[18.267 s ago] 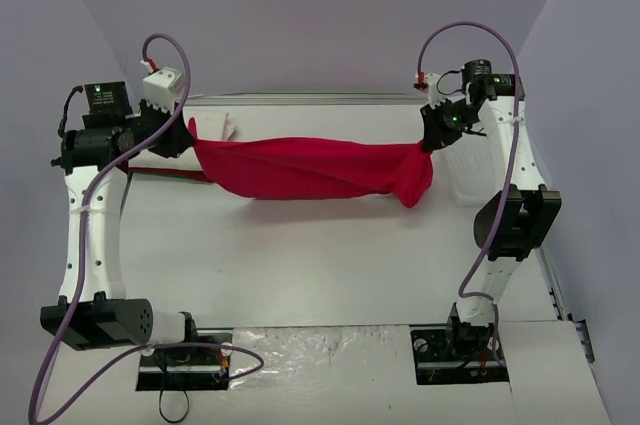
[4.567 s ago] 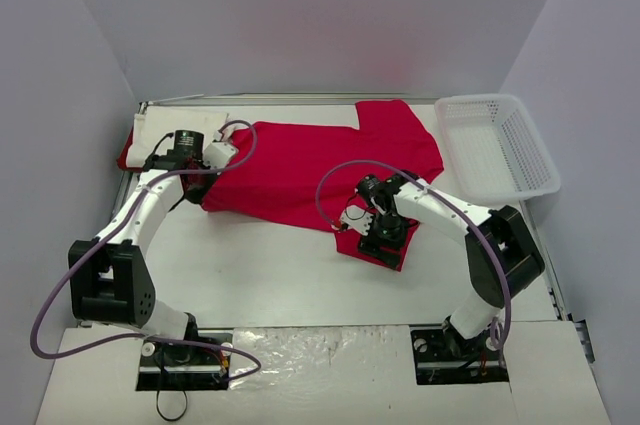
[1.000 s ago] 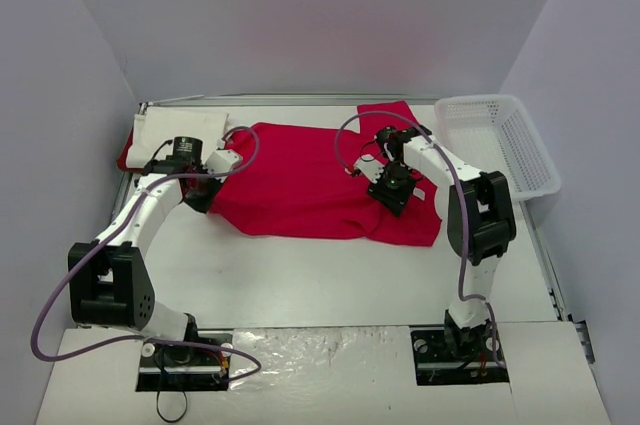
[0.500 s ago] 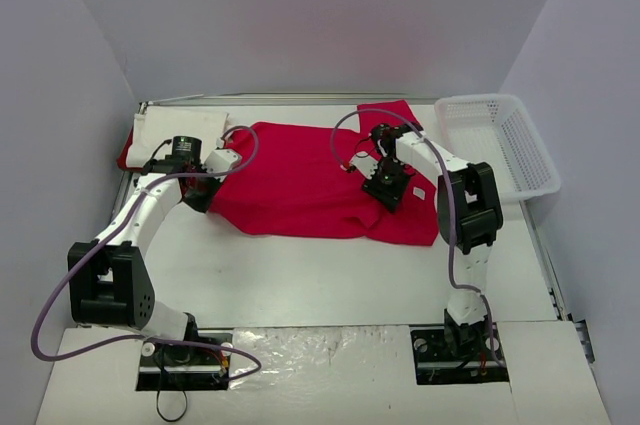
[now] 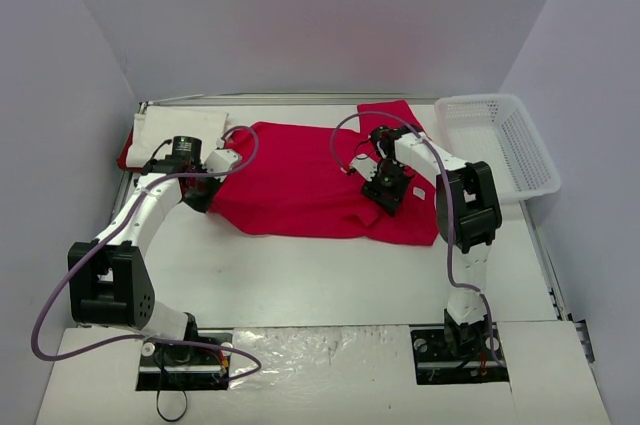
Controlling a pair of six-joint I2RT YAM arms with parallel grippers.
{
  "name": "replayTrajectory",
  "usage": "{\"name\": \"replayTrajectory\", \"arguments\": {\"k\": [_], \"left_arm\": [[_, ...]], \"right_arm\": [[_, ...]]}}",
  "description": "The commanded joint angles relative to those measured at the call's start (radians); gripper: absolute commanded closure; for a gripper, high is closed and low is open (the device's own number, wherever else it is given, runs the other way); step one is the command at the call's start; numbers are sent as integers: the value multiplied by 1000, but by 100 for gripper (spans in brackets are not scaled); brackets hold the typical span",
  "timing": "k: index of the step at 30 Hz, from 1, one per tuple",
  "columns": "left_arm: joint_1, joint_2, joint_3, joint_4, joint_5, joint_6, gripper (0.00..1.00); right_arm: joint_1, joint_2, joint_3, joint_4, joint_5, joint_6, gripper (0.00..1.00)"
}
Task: Fold and stack the t-shirts
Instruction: Fold the flattened tshirt in 1/3 of the way
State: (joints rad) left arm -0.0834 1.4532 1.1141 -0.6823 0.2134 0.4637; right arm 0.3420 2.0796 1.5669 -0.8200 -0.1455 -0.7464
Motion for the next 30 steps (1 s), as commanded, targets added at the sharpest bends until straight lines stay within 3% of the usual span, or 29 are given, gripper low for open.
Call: {"name": "replayTrajectory", "arguments": {"k": [1, 9, 22, 30], "left_arm": [[7, -8, -8, -10, 15, 12, 98], [7, -7, -11, -11, 18, 12, 98], [7, -5, -11, -13, 23, 10, 98], [7, -2, -14, -11, 26, 12, 98]], "right_arm": [[8, 20, -2, -24, 37, -2, 49], [5, 48, 21, -7, 52, 19, 63], [-5, 27, 96, -25, 49, 41, 68], [-11, 50, 119, -27, 41, 53, 85]]}}
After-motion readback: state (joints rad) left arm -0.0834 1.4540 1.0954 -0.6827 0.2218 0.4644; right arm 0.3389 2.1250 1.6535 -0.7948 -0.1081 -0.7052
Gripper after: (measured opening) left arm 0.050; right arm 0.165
